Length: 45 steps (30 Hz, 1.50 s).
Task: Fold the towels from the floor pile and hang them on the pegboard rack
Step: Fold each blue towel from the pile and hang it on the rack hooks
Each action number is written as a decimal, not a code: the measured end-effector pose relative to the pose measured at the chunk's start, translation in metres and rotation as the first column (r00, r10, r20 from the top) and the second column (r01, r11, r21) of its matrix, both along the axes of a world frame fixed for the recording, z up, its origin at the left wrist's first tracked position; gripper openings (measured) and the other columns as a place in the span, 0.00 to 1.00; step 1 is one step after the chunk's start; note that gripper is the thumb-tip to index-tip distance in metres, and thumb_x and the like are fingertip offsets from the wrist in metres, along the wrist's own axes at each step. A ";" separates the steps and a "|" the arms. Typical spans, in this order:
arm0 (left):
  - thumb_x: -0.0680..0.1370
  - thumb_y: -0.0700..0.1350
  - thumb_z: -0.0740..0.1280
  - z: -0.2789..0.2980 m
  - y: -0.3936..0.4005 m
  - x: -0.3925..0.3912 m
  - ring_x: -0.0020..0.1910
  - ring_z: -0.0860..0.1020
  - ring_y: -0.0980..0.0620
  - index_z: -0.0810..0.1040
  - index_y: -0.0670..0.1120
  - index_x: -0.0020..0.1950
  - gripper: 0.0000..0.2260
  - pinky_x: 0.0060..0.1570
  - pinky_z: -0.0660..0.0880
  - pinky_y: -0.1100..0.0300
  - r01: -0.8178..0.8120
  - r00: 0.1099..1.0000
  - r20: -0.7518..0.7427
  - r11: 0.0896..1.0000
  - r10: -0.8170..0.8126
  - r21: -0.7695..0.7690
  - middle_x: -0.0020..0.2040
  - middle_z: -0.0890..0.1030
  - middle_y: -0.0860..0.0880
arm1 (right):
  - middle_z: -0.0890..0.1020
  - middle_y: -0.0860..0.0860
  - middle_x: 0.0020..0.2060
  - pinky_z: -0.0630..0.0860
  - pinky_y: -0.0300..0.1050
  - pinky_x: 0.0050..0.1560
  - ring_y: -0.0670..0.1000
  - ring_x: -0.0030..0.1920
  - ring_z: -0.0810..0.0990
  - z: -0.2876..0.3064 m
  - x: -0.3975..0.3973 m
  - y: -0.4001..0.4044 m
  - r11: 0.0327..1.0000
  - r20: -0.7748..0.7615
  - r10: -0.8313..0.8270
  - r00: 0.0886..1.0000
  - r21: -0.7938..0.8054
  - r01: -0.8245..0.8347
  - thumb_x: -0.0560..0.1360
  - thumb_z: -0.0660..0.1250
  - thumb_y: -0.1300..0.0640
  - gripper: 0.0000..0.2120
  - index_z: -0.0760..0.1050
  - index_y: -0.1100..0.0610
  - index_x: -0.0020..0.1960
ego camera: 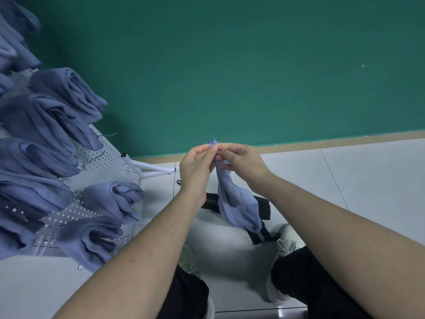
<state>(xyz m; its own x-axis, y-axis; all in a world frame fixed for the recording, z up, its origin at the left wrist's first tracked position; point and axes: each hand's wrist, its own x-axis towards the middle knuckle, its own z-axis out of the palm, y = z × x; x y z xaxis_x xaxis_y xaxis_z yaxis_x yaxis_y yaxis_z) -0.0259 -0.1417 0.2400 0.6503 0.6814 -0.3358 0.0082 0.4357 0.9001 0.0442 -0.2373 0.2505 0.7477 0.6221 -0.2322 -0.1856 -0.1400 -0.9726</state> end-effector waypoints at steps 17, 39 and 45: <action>0.85 0.43 0.59 0.005 0.008 -0.001 0.40 0.76 0.50 0.70 0.53 0.50 0.06 0.43 0.71 0.56 0.226 0.974 -0.068 0.891 -0.217 0.393 0.40 0.81 0.48 | 0.78 0.43 0.47 0.72 0.42 0.56 0.47 0.51 0.76 -0.009 0.042 -0.024 0.962 0.525 0.273 0.806 -0.141 -0.234 0.74 0.73 0.63 0.13 0.73 0.49 0.50; 0.84 0.40 0.60 0.117 0.023 -0.034 0.29 0.62 0.56 0.69 0.52 0.47 0.08 0.32 0.61 0.60 0.192 0.969 -0.042 0.634 -0.244 0.749 0.28 0.68 0.57 | 0.81 0.46 0.44 0.73 0.52 0.54 0.52 0.46 0.77 0.130 0.052 -0.085 0.865 0.824 0.467 0.321 -0.500 0.027 0.74 0.62 0.33 0.22 0.77 0.52 0.40; 0.84 0.42 0.60 0.173 0.018 -0.050 0.26 0.61 0.58 0.67 0.53 0.47 0.08 0.29 0.60 0.63 0.101 0.985 -0.004 0.552 -0.174 0.827 0.30 0.66 0.53 | 0.73 0.48 0.33 0.65 0.44 0.37 0.48 0.35 0.68 0.196 0.031 -0.084 0.969 0.683 0.248 0.687 -0.188 -0.163 0.76 0.73 0.57 0.15 0.67 0.54 0.39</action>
